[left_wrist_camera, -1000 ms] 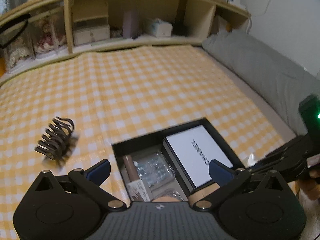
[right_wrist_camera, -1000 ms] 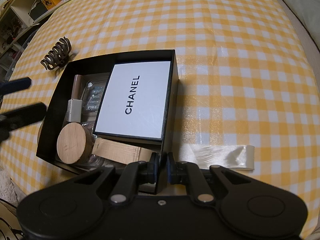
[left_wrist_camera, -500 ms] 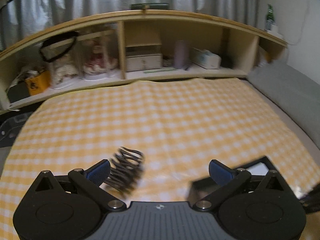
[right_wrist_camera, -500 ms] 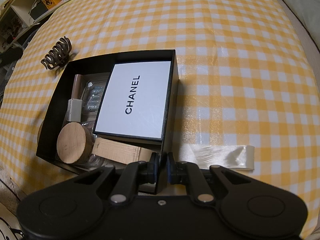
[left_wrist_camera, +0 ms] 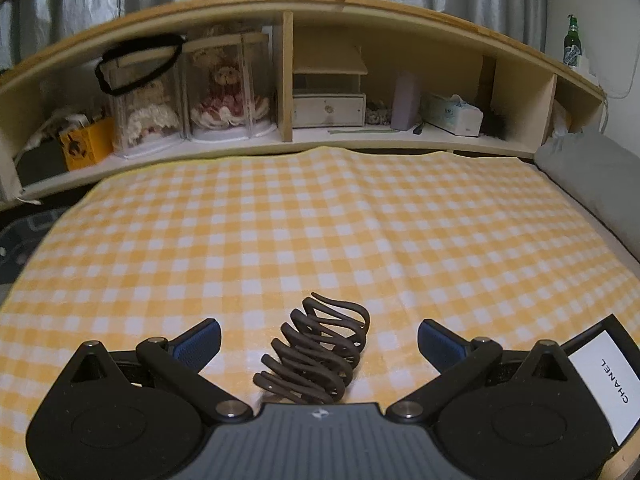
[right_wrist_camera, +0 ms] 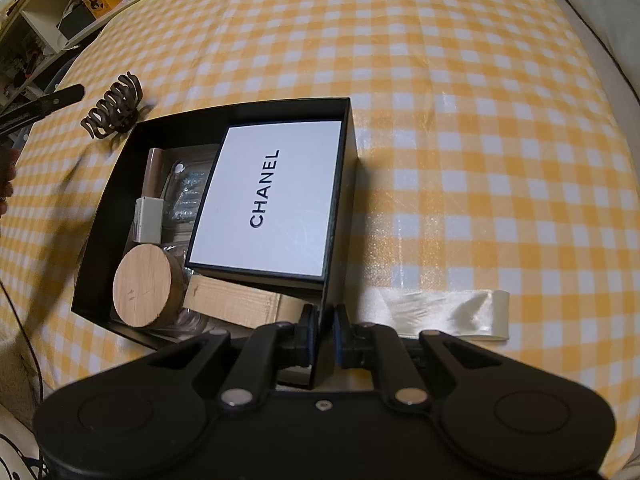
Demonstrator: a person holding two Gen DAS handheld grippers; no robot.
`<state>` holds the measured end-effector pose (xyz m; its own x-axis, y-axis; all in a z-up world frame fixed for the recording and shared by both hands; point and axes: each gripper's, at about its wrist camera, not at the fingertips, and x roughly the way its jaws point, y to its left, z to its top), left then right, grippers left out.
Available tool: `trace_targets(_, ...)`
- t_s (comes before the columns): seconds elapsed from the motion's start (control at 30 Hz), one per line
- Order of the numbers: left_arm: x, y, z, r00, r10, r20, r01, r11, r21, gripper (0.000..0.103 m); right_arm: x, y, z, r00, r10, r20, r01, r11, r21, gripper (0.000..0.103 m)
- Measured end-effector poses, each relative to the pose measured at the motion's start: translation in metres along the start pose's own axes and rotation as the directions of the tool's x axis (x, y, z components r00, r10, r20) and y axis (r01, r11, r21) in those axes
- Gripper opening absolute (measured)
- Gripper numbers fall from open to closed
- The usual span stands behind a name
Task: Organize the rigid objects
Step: 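Move the left gripper to the black spiral hair clip and grasp it, then carry the hair clip over the black box and lower it inside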
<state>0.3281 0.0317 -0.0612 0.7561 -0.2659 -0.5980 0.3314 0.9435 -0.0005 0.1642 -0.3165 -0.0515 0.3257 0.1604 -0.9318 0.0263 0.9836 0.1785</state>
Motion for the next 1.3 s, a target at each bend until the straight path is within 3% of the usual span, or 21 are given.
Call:
trace_targets(0.17,0.025,-0.001,0.002,0.998,-0.056,-0.010,0.056,0.997,0.054,0.103,0.000,0.000,0.000,1.000,0.000,0.001,0.000,1.000,0.000,0.010)
trace_targets(0.3,0.041,-0.002,0.003,0.995,-0.094,-0.040,0.096,0.994,0.042,0.103,0.000,0.000,0.000,1.000,0.000,0.000,0.000,1.000,0.002,0.010)
trace_targets(0.4,0.047,-0.007,0.003,0.991,-0.112,-0.078,0.118,0.989,0.086,0.090,0.001,0.000,0.000,1.000,0.001,-0.001,-0.001,1.000,0.002,0.010)
trace_targets(0.53,0.052,-0.017,0.002,0.991,-0.065,-0.116,0.085,0.980,0.179,0.077,0.001,0.002,-0.001,1.000,-0.001,-0.004,0.001,1.000,0.006,0.010)
trace_targets(0.67,0.051,-0.014,0.006,0.989,-0.028,-0.144,0.053,0.983,0.173,0.058,0.002,0.003,-0.002,1.000,-0.001,-0.004,0.001,1.000,0.005,0.010)
trace_targets(0.73,0.052,-0.011,0.010,0.984,-0.001,-0.177,0.033,0.984,0.174,0.055,0.002,0.004,-0.002,1.000,-0.001,-0.004,0.001,1.000,0.006,0.010)
trace_targets(0.93,0.052,-0.016,0.010,0.984,0.030,-0.176,0.007,0.978,0.208,0.057,0.003,0.005,-0.002,1.000,-0.001,-0.004,0.001,1.000,0.005,0.010)
trace_targets(1.07,0.056,-0.015,0.008,0.987,0.050,-0.153,-0.018,0.979,0.205,0.070,0.003,0.005,-0.002,1.000,-0.001,-0.005,0.001,1.000,0.006,0.010)
trace_targets(1.3,0.057,-0.002,0.008,0.983,-0.002,-0.182,0.023,0.993,0.115,0.067,0.003,0.006,-0.003,1.000,-0.001,-0.005,0.001,1.000,0.006,0.010)
